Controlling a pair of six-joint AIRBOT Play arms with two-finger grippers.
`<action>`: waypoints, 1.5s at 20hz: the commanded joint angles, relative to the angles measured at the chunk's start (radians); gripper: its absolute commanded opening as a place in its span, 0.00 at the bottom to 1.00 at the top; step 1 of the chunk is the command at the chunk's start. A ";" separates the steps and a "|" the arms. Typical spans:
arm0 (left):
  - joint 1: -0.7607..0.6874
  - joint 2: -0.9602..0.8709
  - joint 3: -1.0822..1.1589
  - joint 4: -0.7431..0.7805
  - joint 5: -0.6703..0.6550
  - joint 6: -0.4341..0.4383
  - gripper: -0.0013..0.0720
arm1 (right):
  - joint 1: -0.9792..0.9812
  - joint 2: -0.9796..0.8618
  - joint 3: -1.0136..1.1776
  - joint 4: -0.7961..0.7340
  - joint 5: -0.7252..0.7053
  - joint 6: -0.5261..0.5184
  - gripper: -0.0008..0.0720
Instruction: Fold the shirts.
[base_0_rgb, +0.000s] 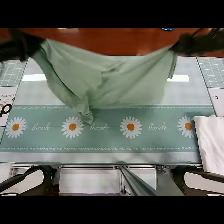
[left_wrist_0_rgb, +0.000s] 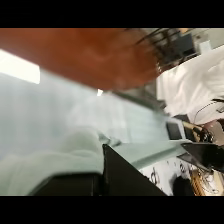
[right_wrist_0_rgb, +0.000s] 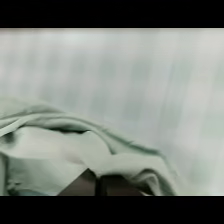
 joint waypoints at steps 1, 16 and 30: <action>0.052 0.078 0.292 0.003 -0.042 -0.050 0.04 | 0.001 0.182 0.219 -0.085 0.016 0.029 0.04; 0.252 0.536 0.513 0.361 -0.220 -0.079 0.04 | 0.001 0.822 -0.030 -0.535 0.336 0.165 0.04; -0.057 -0.012 -0.169 0.477 0.114 -0.082 0.04 | 0.001 0.256 -0.664 -0.133 -0.276 0.018 0.04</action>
